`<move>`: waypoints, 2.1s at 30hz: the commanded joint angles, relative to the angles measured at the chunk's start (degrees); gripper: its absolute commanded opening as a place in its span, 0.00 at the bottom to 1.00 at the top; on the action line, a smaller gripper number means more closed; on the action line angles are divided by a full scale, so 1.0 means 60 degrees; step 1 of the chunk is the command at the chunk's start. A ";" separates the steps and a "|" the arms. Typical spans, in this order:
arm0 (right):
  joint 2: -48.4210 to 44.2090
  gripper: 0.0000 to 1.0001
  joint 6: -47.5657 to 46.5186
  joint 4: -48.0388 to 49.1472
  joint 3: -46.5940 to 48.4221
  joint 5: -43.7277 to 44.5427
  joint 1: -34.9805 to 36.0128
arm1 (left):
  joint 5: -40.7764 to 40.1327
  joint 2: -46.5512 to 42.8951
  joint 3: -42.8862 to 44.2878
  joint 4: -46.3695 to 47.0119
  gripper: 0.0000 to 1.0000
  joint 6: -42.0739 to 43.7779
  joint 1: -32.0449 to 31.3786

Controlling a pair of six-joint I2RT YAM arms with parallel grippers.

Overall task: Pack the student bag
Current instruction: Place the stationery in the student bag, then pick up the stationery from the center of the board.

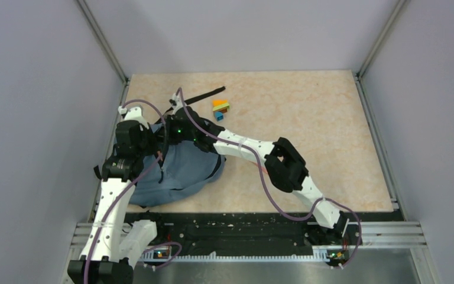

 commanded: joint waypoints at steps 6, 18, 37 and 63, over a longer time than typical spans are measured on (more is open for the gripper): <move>-0.0954 0.40 -0.1175 0.0983 -0.1055 0.0882 0.0102 | 0.0345 -0.0362 0.0204 0.0866 0.00 -0.0025 -0.0045; -0.3621 0.51 -0.2700 0.1953 -0.4245 0.1414 0.0311 | -0.0164 -0.0468 0.0188 0.0817 0.00 -0.0047 -0.0051; -0.9571 0.57 -0.6365 -0.2989 -1.0886 0.3971 -0.1545 | -0.0375 -0.0363 0.0207 0.0705 0.00 -0.0054 -0.0044; -0.7013 0.37 -0.6982 -0.3220 -1.0852 0.3674 -0.2300 | -0.0295 -0.0250 0.0211 0.0703 0.00 -0.0051 -0.0045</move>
